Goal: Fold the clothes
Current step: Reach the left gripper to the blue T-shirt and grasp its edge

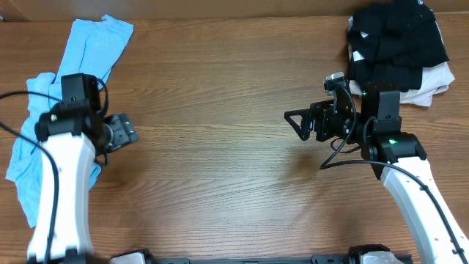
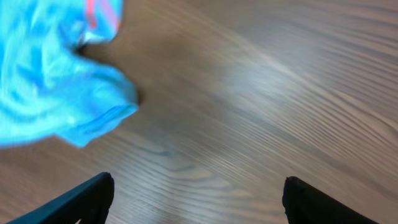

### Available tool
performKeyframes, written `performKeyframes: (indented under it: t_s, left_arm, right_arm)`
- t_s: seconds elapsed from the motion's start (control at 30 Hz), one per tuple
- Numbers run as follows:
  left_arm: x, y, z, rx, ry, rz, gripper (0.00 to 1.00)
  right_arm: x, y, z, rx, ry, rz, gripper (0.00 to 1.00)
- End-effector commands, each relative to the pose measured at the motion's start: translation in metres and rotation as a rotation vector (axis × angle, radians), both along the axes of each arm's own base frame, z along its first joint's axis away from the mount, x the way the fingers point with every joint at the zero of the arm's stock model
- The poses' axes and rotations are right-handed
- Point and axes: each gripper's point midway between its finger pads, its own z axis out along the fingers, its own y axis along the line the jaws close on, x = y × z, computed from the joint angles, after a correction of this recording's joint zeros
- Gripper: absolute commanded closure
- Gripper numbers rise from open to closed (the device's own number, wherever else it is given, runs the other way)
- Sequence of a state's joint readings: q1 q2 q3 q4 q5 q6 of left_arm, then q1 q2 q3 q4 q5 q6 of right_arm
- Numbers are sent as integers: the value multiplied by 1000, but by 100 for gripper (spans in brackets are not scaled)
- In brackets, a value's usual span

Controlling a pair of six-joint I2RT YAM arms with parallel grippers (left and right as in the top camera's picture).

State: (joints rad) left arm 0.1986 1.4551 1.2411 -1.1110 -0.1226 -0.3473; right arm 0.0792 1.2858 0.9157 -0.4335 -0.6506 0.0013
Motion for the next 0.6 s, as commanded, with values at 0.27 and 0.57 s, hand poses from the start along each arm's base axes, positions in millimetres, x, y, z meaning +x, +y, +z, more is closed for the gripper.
performKeyframes:
  t_s: [0.27, 0.57]
  left_arm:
    - [-15, 90, -83, 47, 234, 316, 23]
    - [-22, 102, -104, 53, 309, 277, 31]
  right_arm:
    - [6, -1, 12, 0, -35, -7, 0]
    - [10, -7, 10, -28, -44, -40, 0]
